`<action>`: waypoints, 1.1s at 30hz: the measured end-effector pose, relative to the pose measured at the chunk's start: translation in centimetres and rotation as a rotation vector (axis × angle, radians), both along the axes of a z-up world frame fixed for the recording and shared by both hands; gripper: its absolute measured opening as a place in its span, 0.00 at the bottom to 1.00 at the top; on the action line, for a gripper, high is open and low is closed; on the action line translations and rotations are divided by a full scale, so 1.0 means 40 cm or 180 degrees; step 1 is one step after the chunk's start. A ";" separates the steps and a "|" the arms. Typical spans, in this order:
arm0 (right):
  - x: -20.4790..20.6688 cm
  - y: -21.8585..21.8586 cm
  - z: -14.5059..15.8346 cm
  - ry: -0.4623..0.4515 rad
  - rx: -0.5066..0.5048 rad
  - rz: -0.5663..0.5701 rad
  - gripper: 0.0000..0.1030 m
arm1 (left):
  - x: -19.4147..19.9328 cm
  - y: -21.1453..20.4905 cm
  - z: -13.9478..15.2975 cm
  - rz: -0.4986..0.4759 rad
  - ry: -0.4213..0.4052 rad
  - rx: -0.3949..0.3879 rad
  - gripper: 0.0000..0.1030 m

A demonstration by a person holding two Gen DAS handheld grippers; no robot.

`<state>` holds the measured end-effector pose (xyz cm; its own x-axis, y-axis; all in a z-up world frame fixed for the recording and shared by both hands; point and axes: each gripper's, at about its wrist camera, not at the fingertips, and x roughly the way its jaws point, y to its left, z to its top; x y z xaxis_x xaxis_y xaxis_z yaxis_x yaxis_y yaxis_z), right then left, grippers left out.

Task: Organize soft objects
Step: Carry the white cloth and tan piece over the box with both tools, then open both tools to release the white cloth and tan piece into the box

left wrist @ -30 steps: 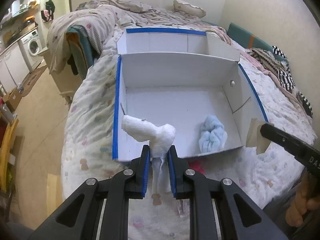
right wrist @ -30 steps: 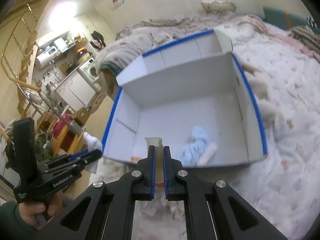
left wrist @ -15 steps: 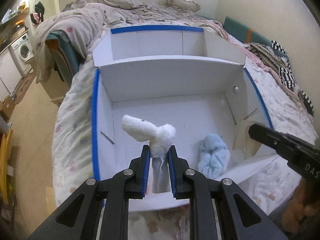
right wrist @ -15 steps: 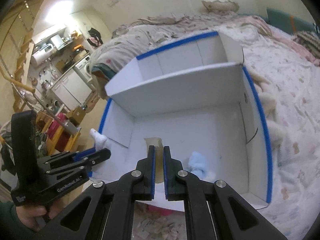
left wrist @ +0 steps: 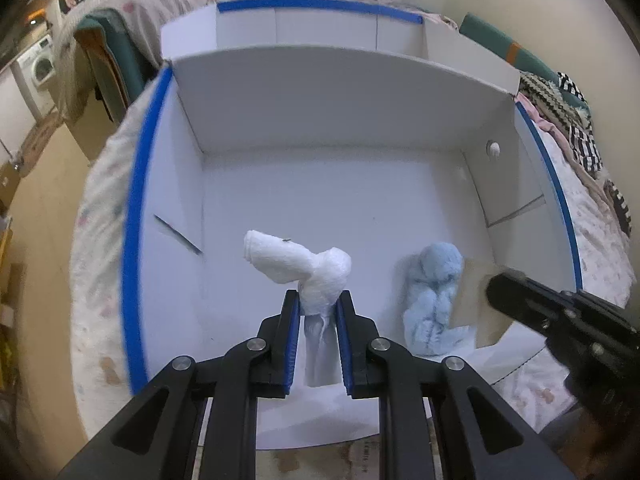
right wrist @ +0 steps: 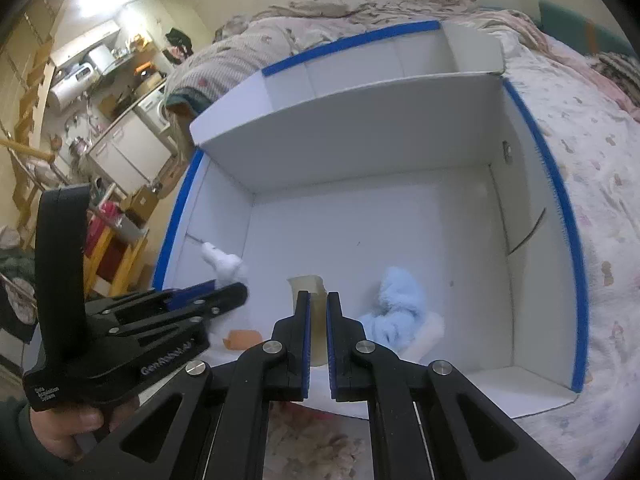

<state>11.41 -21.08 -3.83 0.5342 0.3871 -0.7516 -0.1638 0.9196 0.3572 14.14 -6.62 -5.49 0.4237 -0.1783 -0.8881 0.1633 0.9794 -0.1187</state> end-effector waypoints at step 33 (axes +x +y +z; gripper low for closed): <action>0.008 -0.038 -0.035 0.0193 0.0024 -0.0241 0.19 | -0.014 -0.022 0.000 -0.0056 -0.0138 0.0141 0.28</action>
